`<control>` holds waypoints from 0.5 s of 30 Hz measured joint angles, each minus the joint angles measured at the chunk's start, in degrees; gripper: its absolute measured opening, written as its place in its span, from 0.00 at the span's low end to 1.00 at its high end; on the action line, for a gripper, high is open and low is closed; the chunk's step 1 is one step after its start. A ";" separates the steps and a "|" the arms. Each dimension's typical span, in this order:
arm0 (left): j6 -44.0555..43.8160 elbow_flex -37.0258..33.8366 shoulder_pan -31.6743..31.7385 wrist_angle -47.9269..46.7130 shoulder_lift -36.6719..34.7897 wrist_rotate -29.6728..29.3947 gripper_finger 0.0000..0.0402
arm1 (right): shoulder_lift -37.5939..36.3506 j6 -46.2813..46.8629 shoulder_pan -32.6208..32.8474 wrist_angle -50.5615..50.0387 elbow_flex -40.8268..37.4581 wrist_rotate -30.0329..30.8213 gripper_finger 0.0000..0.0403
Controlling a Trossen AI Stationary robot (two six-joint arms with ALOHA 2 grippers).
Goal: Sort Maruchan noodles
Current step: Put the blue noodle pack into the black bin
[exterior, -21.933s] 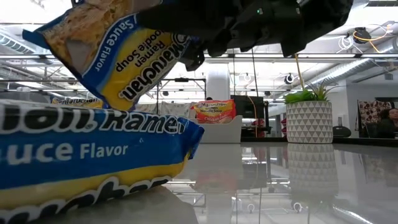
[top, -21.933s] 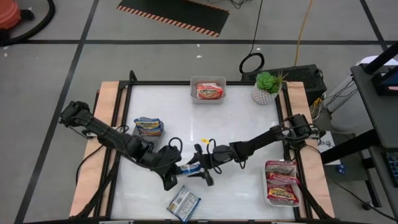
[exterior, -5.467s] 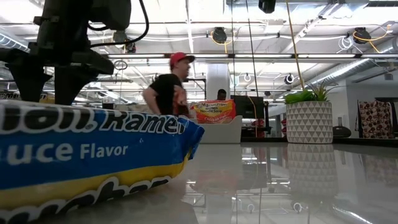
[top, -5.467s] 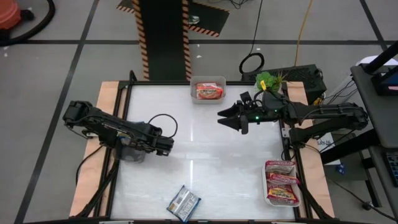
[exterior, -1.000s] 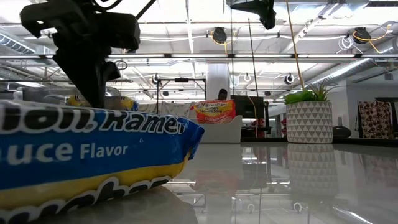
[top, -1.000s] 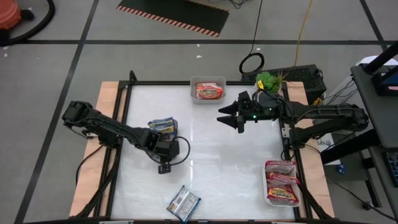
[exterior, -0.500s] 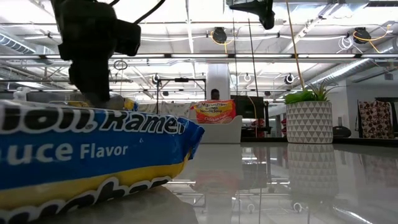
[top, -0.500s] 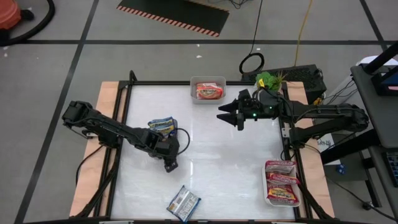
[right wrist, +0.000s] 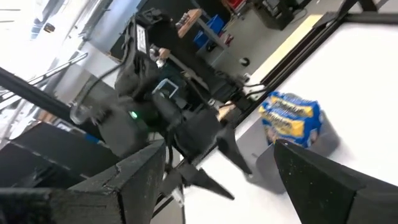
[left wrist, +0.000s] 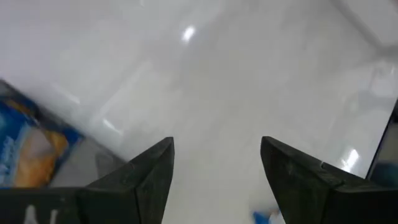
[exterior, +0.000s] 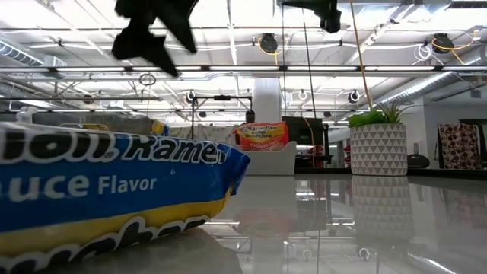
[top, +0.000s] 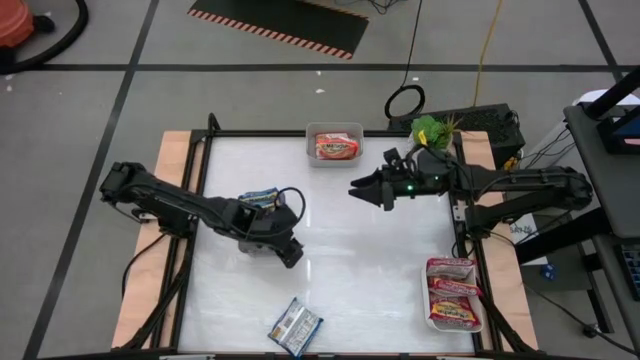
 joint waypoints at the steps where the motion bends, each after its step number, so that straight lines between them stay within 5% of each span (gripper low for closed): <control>1: 0.24 1.22 -0.44 -0.42 0.00 -1.52 0.61 | 0.00 0.50 0.43 0.00 0.00 0.02 0.72; 15: -4.57 6.87 -10.42 -3.13 0.38 -10.77 0.61 | 0.00 2.66 7.91 -0.01 0.00 0.43 0.72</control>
